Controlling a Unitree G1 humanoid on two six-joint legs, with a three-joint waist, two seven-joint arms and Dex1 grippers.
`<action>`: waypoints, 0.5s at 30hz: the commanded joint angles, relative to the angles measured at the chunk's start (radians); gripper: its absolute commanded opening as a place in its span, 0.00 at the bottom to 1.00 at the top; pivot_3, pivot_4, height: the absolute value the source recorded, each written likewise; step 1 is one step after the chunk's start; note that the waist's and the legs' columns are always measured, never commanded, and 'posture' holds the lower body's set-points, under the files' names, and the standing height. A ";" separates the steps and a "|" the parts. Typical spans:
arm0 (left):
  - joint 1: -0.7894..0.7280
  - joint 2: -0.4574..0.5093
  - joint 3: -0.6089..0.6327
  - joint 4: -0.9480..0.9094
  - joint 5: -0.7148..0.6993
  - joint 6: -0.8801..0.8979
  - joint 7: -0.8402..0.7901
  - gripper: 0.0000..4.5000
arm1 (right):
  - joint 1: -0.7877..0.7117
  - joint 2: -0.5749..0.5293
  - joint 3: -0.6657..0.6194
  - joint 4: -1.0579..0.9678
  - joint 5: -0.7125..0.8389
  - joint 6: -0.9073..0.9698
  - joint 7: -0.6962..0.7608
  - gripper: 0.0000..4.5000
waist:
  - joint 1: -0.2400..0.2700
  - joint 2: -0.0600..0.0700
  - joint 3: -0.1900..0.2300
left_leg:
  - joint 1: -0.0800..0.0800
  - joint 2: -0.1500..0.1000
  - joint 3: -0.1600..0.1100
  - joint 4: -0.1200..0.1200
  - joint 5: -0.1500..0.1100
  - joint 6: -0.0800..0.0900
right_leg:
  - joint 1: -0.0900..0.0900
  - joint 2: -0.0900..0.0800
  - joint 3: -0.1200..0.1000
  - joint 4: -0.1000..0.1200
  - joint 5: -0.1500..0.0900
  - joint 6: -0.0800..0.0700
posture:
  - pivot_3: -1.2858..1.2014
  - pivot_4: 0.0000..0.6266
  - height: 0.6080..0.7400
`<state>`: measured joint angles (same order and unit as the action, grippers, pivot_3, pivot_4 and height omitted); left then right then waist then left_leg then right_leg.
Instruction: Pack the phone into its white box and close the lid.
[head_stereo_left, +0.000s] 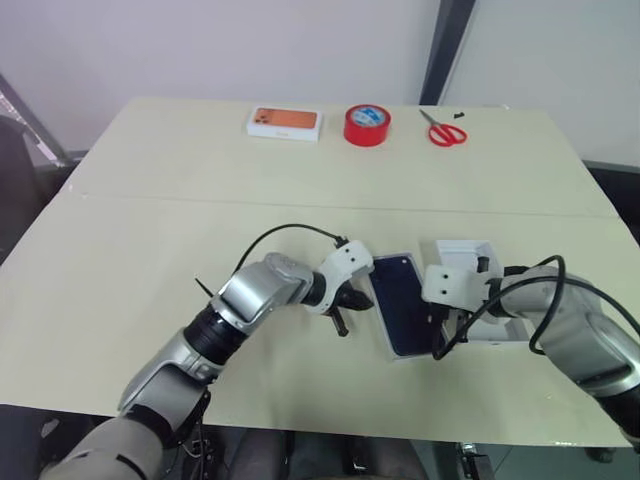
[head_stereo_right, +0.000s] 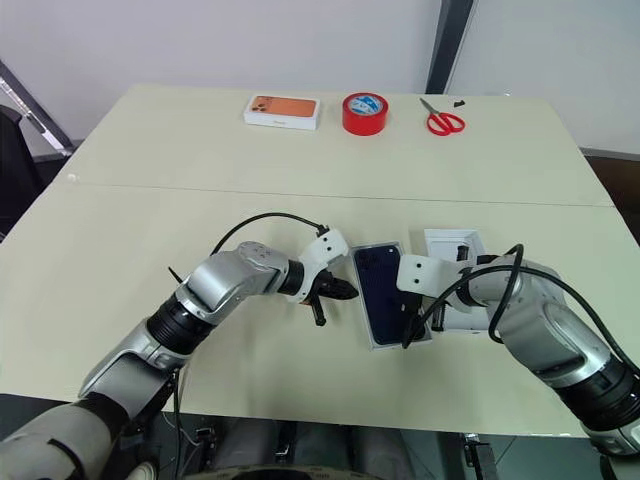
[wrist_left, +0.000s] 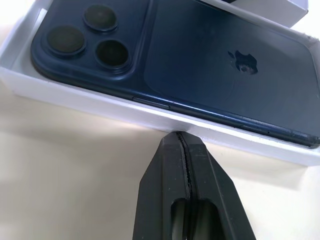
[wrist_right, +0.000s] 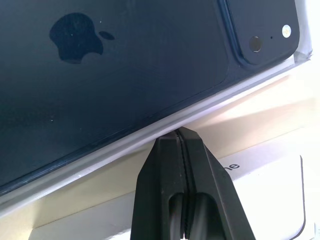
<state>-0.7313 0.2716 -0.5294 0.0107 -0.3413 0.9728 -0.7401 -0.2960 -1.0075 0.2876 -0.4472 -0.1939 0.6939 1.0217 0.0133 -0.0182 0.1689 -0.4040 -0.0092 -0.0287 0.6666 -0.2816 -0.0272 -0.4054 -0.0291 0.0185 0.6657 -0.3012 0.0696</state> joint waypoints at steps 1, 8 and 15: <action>-0.025 -0.029 0.016 0.017 0.026 -0.023 0.011 0.01 | 0.006 -0.006 -0.001 -0.056 0.014 -0.017 0.018 0.00 | -0.001 0.000 0.000 | 0.000 0.000 0.000 0.000 0.000 0.000 | 0.000 0.000 0.000 0.000 0.000 0.000 | 0.52 0.24 1.00; -0.033 -0.055 0.037 0.038 0.048 -0.032 0.011 0.01 | 0.017 -0.017 -0.004 -0.054 0.012 -0.027 0.020 0.00 | -0.001 0.000 0.000 | 0.000 0.000 0.000 0.001 0.000 0.000 | 0.000 0.000 0.000 0.001 0.000 0.000 | 0.52 0.24 1.00; -0.010 -0.011 0.065 -0.035 0.034 0.004 -0.021 0.00 | 0.012 -0.038 -0.077 -0.086 0.074 0.044 0.058 0.06 | -0.003 0.000 0.000 | 0.000 0.000 0.000 0.001 0.000 0.000 | 0.000 0.000 0.000 0.002 0.000 0.000 | 0.52 0.24 1.00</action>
<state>-0.7423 0.2547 -0.4935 0.0278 -0.2946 0.9711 -0.7486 -0.2812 -1.0304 0.2590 -0.4797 -0.1571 0.7174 1.0606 0.0104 -0.0181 0.1688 -0.4038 -0.0091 -0.0287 0.6671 -0.2816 -0.0273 -0.4061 -0.0288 0.0188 0.6673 -0.3012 0.0696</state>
